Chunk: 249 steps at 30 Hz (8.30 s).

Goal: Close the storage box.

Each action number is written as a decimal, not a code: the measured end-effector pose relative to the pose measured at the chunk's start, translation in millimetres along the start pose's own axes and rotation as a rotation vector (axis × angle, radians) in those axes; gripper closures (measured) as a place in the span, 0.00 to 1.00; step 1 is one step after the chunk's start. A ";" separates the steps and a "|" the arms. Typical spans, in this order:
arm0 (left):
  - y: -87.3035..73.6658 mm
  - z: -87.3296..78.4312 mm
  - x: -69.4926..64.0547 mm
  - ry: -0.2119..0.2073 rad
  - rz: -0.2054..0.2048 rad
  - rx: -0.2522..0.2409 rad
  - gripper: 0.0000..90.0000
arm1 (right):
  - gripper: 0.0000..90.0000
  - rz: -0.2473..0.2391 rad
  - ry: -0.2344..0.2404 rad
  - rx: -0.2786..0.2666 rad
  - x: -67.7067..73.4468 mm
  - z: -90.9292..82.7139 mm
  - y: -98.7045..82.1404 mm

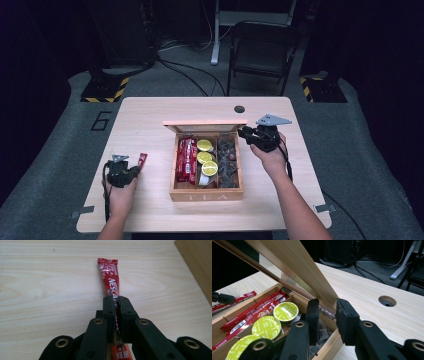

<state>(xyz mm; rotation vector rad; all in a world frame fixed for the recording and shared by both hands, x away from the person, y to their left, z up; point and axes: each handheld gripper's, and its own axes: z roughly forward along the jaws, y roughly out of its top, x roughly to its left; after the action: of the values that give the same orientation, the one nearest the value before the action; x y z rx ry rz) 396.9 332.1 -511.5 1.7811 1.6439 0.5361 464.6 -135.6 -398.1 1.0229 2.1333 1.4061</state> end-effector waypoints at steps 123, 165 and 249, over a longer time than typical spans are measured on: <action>130.6 -107.1 -131.2 -0.210 0.310 -0.303 0.69 | 0.76 0.007 0.012 -0.007 3.2 -5.0 2.4; 115.1 -111.2 -129.5 -0.227 0.359 -0.281 0.68 | 0.71 -0.072 0.034 -0.006 34.5 -56.5 29.8; -27.0 -68.0 -115.7 -0.356 0.456 -0.023 0.39 | 0.51 -0.076 0.124 0.173 74.9 -71.6 -98.3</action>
<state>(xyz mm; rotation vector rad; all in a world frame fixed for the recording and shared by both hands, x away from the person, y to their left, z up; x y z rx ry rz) 315.8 231.0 -467.4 2.1013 0.9921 0.3991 332.5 -146.8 -451.4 0.9260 2.3929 1.2987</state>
